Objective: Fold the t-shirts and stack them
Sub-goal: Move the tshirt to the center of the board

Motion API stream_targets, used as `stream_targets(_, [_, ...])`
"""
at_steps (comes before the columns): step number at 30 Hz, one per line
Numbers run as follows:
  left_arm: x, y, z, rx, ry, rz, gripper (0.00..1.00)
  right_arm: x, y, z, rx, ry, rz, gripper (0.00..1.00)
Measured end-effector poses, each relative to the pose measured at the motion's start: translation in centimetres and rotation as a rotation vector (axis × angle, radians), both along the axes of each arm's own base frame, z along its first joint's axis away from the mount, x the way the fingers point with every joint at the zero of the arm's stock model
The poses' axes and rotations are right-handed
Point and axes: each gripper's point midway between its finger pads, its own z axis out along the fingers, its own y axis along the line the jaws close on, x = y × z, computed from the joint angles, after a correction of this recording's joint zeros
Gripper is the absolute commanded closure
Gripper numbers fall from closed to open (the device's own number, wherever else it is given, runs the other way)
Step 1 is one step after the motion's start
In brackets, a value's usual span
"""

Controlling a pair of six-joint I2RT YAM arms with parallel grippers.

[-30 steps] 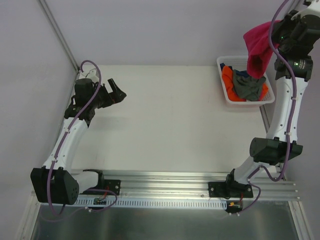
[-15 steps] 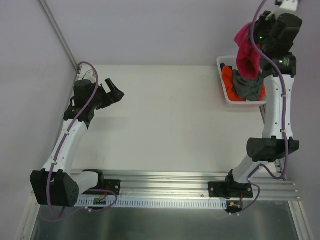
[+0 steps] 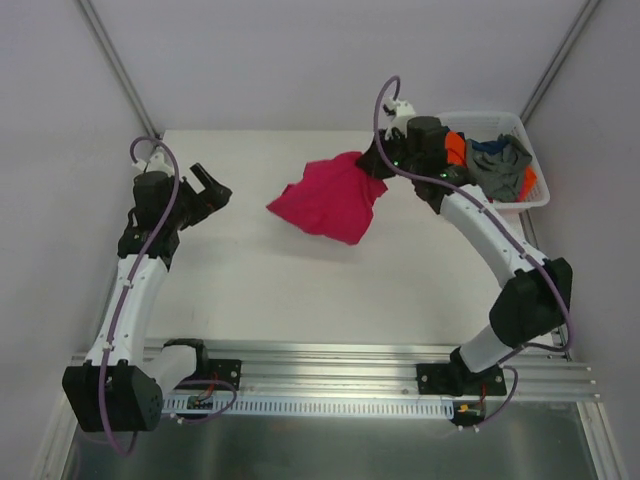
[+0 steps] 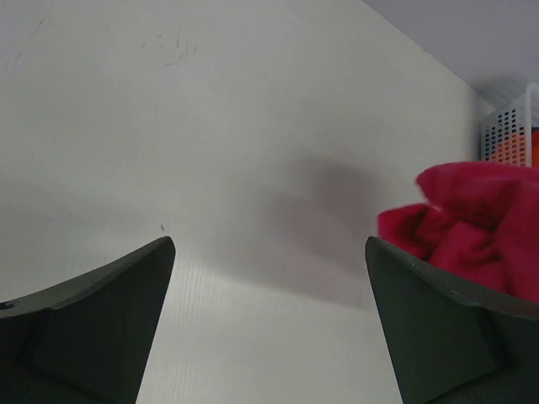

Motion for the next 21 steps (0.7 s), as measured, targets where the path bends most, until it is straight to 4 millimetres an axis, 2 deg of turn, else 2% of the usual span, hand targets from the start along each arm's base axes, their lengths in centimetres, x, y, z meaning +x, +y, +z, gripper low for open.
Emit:
stream_targets(1, [-0.2, 0.0, 0.1, 0.001, -0.004, -0.001, 0.01, -0.3, 0.8, -2.7, -0.011, 0.042, 0.03, 0.95])
stream_targets(4, [-0.5, 0.0, 0.1, 0.005, -0.008, -0.003, 0.01, -1.3, 2.9, -11.3, -0.089, 0.193, 0.103, 0.39])
stream_targets(5, [-0.6, 0.0, 0.0, 0.005, -0.007, -0.004, 0.01, -1.5, 3.9, -14.0, -0.117, 0.242, 0.133, 0.26])
stream_targets(7, [-0.8, -0.2, -0.4, 0.003, 0.003, -0.012, 0.01, -2.2, 5.4, -17.9, -0.153, 0.329, 0.186, 0.04])
stream_targets(9, [-1.1, -0.4, -1.1, -0.003, 0.018, -0.022, 0.01, -3.4, 6.0, -20.6, -0.184, 0.402, 0.215, 0.04])
stream_targets(10, [-1.3, -0.6, -1.5, -0.01, 0.026, -0.035, 0.01, -3.8, 6.0, -20.9, -0.193, 0.418, 0.219, 0.04])
stream_targets(13, [-1.8, -1.2, -2.5, -0.024, 0.052, -0.061, 0.01, -3.5, 5.6, -18.1, -0.186, 0.365, 0.211, 0.04])
stream_targets(18, [-2.4, -2.7, -3.4, -0.024, 0.076, -0.107, 0.01, -1.7, 4.7, -7.8, -0.113, 0.158, 0.174, 0.04])
stream_targets(21, [-2.7, -4.2, -3.7, -0.024, 0.086, -0.153, 0.01, -1.9, 3.2, -4.7, -0.1, 0.095, 0.128, 0.04])
